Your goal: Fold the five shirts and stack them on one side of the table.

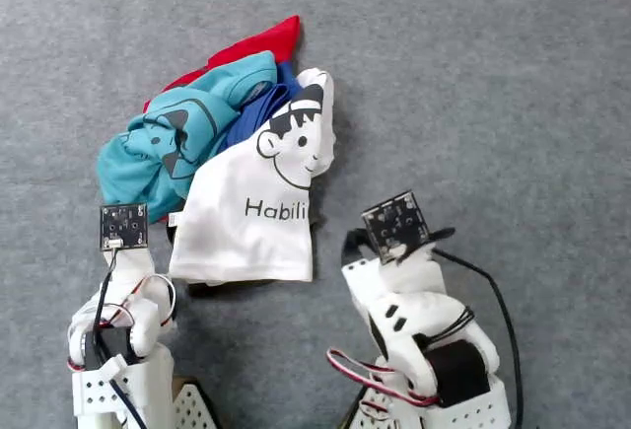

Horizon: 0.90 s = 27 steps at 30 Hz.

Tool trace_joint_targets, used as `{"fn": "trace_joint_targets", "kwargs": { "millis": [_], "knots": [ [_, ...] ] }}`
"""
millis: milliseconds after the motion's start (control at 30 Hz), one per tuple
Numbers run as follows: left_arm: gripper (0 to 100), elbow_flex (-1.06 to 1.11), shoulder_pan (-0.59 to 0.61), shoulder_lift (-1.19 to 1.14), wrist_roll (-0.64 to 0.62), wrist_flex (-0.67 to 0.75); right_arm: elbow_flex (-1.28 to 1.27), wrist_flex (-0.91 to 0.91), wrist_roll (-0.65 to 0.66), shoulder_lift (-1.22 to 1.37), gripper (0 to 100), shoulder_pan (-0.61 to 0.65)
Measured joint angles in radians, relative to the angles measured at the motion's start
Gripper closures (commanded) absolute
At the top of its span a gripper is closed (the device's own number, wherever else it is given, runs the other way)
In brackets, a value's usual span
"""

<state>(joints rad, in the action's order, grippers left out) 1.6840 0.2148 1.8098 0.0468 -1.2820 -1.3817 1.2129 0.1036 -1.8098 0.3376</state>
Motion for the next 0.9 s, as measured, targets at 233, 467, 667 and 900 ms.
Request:
{"fn": "trace_joint_targets", "kwargs": {
  "millis": [233, 467, 667, 900],
  "knots": [
    [97, 0.000, 0.000, 0.000, 0.000, 0.000, 0.008, -0.146, 0.000, 0.000, 98.0, 0.114],
    [97, 0.000, 0.000, 0.000, 0.000, 0.000, 0.009, -0.311, 0.000, 0.005, 98.0, 0.172],
    [97, 0.000, 0.000, 0.000, 0.000, 0.000, 0.123, -0.499, -0.002, 0.247, 97.8, 0.172],
    [97, 0.000, 0.000, 0.000, 0.000, 0.000, 0.241, -0.534, -0.069, 0.695, 97.6, 0.275]
  ]
}}
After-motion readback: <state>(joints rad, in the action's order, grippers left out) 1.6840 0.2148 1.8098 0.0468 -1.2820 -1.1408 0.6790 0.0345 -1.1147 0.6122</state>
